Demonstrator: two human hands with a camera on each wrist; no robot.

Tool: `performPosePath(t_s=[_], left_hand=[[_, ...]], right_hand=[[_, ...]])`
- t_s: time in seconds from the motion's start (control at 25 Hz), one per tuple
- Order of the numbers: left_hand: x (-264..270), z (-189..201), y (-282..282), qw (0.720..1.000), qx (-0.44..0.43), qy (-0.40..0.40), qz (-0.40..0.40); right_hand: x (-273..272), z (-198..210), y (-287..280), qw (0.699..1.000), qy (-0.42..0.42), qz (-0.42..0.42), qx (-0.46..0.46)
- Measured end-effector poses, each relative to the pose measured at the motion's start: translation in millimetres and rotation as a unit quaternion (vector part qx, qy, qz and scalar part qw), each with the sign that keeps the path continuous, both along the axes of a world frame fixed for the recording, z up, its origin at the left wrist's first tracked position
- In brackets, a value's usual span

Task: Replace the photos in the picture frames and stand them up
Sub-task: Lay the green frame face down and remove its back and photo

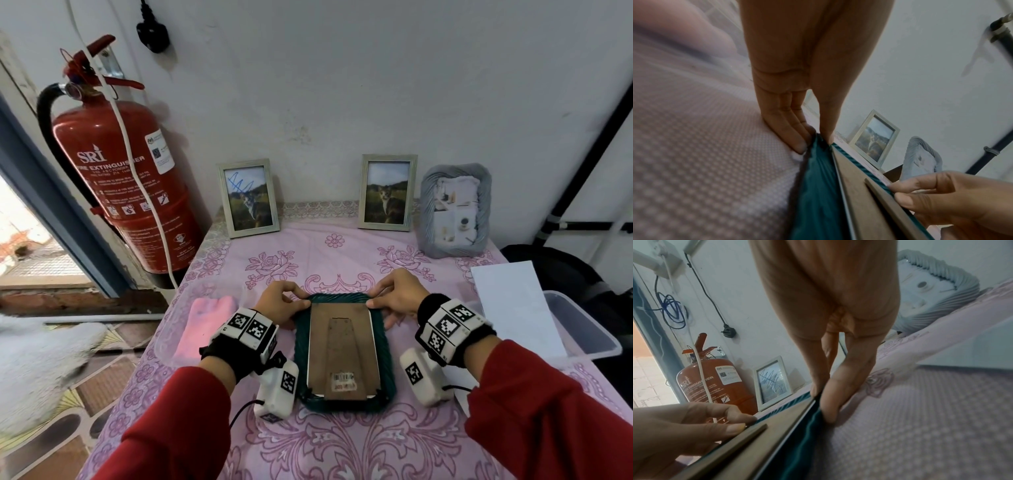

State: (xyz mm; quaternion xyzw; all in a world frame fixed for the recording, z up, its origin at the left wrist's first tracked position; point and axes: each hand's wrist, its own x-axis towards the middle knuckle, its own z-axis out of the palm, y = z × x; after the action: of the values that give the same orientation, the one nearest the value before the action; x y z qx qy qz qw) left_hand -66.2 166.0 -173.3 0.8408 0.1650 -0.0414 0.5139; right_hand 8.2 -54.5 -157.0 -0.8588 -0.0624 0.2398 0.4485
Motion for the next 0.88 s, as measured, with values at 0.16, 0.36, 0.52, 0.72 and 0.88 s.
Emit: performPosePath(t_s=[0.16, 0.36, 0.52, 0.72, 0.88], left_hand=[[-1.3, -0.7, 0.8, 1.000, -0.009, -0.002, -0.004], [-13.6, 8.0, -7.3, 0.999, -0.039, 0.004, 0.002], [-47.7, 13.1, -15.6, 0.998, -0.061, -0.009, 0.027], [-104.5, 7.2, -27.2, 0.998, -0.058, 0.038, 0.003], [-122.4, -5.6, -36.8, 1.000, 0.001, -0.023, -0.014]], right_hand=[[0.6, -2.1, -0.5, 1.000, -0.001, 0.008, 0.007], [-5.5, -1.3, -5.6, 1.000, -0.006, 0.013, 0.026], [-28.3, 2.2, -20.1, 0.998, 0.031, 0.019, 0.045], [-80.2, -1.2, -39.4, 0.996, 0.053, 0.067, 0.007], [-108.9, -11.5, -41.7, 0.997, 0.008, 0.073, 0.004]])
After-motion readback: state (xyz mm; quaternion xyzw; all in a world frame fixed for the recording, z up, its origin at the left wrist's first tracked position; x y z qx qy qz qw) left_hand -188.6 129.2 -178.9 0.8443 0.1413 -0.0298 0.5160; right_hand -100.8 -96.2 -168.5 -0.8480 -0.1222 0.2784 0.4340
